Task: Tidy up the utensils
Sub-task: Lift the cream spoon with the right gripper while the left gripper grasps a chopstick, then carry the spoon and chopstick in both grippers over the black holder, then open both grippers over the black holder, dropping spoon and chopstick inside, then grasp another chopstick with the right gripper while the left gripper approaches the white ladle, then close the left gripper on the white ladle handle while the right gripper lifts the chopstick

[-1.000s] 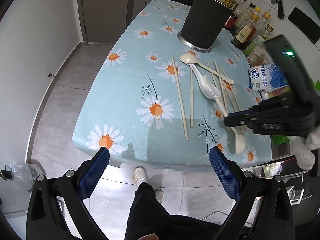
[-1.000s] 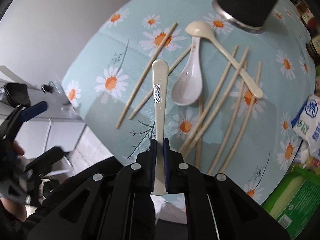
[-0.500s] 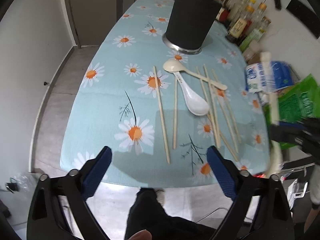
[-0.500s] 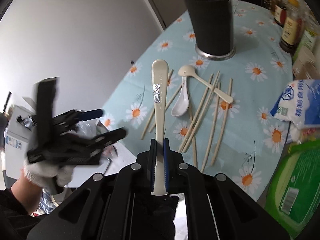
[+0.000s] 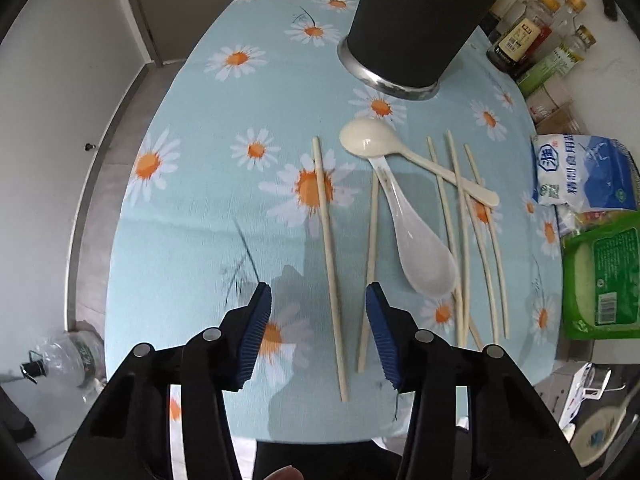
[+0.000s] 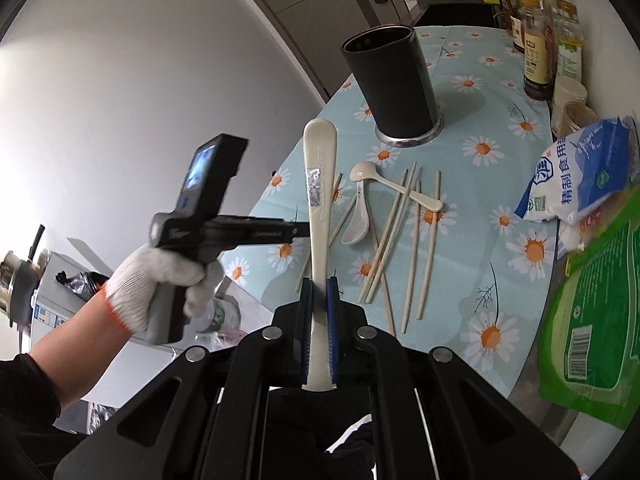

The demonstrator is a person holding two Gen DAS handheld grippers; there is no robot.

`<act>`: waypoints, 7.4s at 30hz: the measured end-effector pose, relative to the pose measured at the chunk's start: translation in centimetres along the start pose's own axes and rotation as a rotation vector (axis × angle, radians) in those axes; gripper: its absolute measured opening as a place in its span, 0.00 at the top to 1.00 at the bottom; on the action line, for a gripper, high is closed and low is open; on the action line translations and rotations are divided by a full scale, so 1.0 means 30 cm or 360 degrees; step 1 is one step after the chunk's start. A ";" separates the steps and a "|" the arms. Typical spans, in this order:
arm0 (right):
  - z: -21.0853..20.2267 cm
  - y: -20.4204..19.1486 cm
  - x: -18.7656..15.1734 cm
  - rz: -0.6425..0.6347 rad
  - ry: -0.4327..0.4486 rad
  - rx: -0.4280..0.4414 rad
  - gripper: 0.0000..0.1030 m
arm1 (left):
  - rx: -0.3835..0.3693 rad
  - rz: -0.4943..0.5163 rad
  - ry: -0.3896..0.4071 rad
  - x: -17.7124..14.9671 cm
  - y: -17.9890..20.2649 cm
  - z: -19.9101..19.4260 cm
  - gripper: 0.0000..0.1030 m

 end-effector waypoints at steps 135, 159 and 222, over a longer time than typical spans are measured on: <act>0.184 0.387 0.734 0.0232 0.0865 -0.0543 0.81 | -0.1087 0.0311 0.1065 0.605 0.171 -0.395 0.83; 0.050 0.228 0.558 0.0049 0.0622 -0.0589 0.66 | -0.1052 0.0380 0.0887 0.385 0.106 -0.486 0.73; 0.576 0.350 0.180 0.0508 -0.0344 -0.0263 0.95 | -0.0992 0.0234 0.0215 0.173 -0.008 -0.085 0.73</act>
Point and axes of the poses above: each gripper's, at about its wrist camera, not at the fingertips, and z roughly the way its jaws point, y to its right, x to its top, the point moved 4 cm from there along z, roughly the way its jaws point, and after that the axes turned 13 degrees about -z, right-handed, at the moved point
